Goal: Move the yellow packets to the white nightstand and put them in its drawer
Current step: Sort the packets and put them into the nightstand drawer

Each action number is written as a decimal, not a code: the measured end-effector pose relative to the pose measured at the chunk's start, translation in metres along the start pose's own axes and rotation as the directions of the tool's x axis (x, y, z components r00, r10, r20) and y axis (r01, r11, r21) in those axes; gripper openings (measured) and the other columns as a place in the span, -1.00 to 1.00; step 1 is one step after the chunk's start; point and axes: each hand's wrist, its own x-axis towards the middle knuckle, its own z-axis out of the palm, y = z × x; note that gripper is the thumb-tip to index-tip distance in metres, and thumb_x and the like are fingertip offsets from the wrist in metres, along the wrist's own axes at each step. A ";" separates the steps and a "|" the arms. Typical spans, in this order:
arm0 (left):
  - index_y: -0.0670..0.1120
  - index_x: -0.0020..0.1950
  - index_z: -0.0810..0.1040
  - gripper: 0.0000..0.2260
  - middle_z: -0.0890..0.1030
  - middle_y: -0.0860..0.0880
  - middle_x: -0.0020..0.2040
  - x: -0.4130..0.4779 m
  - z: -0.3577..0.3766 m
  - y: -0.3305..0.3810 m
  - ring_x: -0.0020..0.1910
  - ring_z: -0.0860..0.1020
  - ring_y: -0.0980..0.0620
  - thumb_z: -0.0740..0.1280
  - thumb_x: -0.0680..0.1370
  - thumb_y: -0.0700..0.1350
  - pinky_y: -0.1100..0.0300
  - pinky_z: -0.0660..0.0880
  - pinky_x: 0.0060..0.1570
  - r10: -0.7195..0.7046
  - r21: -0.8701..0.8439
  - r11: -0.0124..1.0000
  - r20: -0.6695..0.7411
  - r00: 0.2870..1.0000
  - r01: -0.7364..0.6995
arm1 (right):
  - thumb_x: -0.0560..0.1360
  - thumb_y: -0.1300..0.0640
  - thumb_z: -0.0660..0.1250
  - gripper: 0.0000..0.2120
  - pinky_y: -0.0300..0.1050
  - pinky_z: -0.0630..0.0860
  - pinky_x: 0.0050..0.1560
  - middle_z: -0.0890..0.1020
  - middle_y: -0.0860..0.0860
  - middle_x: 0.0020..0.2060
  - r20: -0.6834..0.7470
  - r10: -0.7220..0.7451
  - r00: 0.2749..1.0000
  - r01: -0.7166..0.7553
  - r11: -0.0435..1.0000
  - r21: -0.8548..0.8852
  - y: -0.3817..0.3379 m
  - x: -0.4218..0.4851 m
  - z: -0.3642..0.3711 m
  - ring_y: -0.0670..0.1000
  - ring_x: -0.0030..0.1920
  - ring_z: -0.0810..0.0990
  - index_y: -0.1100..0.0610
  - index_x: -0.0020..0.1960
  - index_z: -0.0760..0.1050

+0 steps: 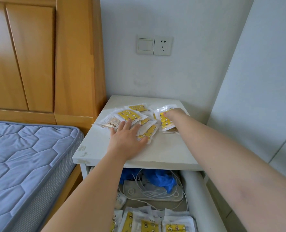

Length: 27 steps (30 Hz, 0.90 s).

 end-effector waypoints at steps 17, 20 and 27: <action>0.12 0.52 0.17 -0.46 0.02 0.02 0.58 0.000 -0.001 0.001 0.55 -0.05 -0.01 0.04 0.57 0.24 -0.15 -0.08 0.48 -0.005 0.019 1.000 -0.007 1.000 0.005 | 0.38 0.11 0.52 -0.69 0.01 0.54 0.05 0.63 0.15 -0.08 0.122 -0.028 0.992 0.018 0.996 0.083 0.028 -0.040 -0.015 0.16 0.02 0.64 0.22 -0.07 0.45; 0.11 0.52 0.17 -0.46 0.03 0.02 0.58 -0.001 -0.001 0.001 0.55 -0.05 -0.01 0.05 0.57 0.24 -0.14 -0.09 0.48 -0.005 0.018 1.000 -0.007 1.000 0.005 | 0.38 0.26 0.51 -0.78 0.08 0.57 0.00 0.61 0.15 -0.24 0.150 -0.020 0.988 -0.016 0.972 0.235 0.036 -0.043 -0.019 0.16 -0.12 0.64 0.26 -0.13 0.47; 0.09 0.52 0.20 -0.47 0.05 0.03 0.58 -0.003 0.000 0.001 0.55 -0.04 -0.01 0.06 0.57 0.23 -0.12 -0.10 0.49 -0.004 0.007 1.000 -0.026 1.000 0.004 | 0.48 0.43 0.30 -0.73 0.20 0.46 0.15 0.63 0.19 -0.15 0.262 -0.066 0.963 -0.120 0.765 0.633 0.049 -0.050 -0.053 0.23 0.21 0.54 0.30 0.17 0.48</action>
